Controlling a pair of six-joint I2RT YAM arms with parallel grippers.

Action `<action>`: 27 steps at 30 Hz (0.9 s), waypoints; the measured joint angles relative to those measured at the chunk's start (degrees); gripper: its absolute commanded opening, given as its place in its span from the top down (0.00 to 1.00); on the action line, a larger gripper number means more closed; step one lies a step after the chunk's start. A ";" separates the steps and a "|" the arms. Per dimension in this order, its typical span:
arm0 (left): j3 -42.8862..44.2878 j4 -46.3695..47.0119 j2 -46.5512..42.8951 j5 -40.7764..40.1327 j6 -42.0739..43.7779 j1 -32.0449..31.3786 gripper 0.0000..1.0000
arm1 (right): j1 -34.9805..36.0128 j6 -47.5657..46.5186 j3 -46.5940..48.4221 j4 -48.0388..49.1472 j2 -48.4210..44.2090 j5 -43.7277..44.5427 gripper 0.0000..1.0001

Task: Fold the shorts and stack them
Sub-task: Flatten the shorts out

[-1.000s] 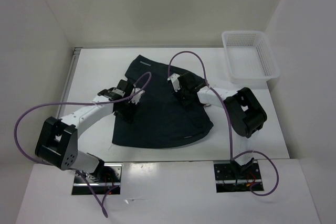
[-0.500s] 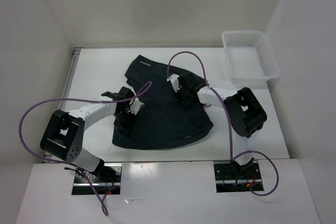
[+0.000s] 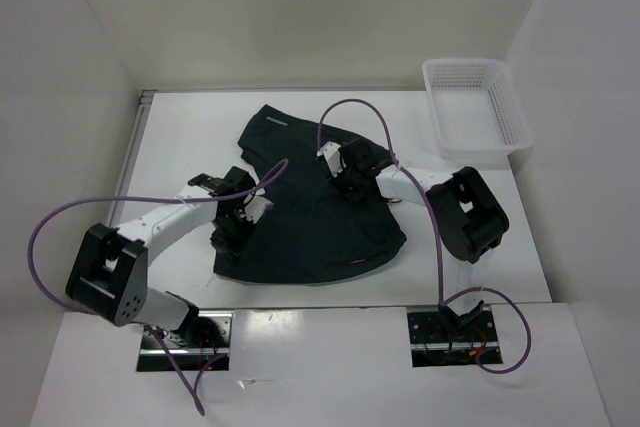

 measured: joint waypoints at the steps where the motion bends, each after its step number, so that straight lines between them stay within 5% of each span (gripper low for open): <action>1: 0.22 -1.57 -1.64 -0.94 -0.13 -1.01 0.68 | 0.00 -0.09 -0.07 0.04 -0.02 -0.02 0.68; 7: 1.81 -11.56 -9.18 -1.92 0.02 -5.92 0.48 | 0.00 -0.52 -0.39 0.39 -0.26 0.26 0.63; 14: 5.90 -17.07 -8.90 0.98 -0.09 -6.19 0.47 | 0.00 -1.27 -0.94 -0.31 -2.29 0.63 0.58; 22: 4.76 2.19 -2.73 -8.41 -0.09 -6.03 0.41 | 0.00 -1.44 -0.96 -0.92 -6.95 0.63 0.58; 27: 0.98 9.40 2.10 -13.38 -0.15 -7.39 0.48 | 0.00 -1.49 -1.46 -0.87 -7.13 0.92 0.58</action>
